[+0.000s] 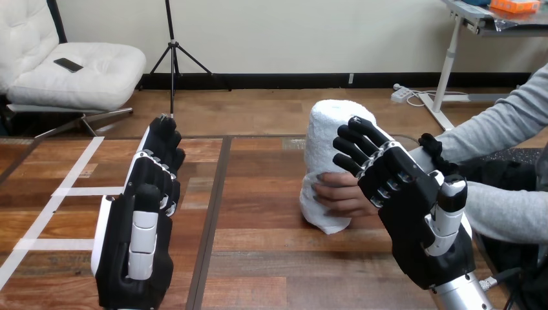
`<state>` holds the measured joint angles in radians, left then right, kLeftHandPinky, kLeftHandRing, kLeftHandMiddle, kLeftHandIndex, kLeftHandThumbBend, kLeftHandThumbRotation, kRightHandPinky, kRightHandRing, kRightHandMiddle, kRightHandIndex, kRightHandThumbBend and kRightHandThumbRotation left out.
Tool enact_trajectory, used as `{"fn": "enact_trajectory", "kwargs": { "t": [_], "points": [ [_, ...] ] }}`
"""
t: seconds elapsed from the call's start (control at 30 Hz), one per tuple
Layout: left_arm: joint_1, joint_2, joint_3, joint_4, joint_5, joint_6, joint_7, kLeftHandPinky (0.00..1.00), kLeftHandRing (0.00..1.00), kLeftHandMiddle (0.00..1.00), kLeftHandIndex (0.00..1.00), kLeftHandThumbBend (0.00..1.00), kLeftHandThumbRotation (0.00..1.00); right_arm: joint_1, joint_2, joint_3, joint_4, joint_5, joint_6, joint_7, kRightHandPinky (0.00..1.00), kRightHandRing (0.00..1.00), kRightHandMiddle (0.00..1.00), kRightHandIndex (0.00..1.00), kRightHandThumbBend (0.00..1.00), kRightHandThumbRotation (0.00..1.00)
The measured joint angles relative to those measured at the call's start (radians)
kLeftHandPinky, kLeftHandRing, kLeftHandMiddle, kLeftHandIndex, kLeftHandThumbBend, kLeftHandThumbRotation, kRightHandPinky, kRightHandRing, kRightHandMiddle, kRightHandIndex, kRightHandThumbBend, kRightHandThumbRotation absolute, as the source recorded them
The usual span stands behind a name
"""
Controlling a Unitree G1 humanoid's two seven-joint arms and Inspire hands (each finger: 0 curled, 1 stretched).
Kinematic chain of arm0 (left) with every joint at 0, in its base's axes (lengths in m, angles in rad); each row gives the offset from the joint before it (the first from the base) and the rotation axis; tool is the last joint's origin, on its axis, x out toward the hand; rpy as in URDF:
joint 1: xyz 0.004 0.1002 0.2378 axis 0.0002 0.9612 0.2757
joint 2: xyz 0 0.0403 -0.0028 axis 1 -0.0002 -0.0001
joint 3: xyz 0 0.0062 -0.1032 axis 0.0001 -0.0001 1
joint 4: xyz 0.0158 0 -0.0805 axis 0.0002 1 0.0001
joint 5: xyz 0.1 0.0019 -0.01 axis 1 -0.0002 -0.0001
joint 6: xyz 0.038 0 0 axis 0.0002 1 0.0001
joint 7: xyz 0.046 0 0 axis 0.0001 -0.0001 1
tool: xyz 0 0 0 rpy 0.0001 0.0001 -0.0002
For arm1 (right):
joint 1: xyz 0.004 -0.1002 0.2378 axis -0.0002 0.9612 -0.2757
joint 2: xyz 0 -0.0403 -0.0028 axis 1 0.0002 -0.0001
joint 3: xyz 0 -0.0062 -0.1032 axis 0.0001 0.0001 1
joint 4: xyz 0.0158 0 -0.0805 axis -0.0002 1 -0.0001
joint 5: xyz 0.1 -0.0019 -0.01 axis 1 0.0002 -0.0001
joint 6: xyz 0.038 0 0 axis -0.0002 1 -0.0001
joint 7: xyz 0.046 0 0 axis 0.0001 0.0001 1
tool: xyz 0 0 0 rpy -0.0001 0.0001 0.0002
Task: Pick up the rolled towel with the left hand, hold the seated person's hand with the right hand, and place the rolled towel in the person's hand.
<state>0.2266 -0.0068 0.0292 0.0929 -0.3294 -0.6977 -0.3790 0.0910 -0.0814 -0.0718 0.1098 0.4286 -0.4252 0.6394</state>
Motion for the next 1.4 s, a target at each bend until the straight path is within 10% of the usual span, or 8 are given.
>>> {"fn": "enact_trajectory", "kwargs": {
  "t": [1.4],
  "points": [
    [-0.004, -0.005, 0.010, 0.054, 0.042, -0.044, 0.002, 0.88, 0.92, 0.92, 0.90, 0.75, 0.92, 0.001, 0.001, 0.017, -0.022, 0.027, 0.010, 0.012, 0.97, 0.96, 0.94, 0.91, 0.97, 1.00]
  ]
}}
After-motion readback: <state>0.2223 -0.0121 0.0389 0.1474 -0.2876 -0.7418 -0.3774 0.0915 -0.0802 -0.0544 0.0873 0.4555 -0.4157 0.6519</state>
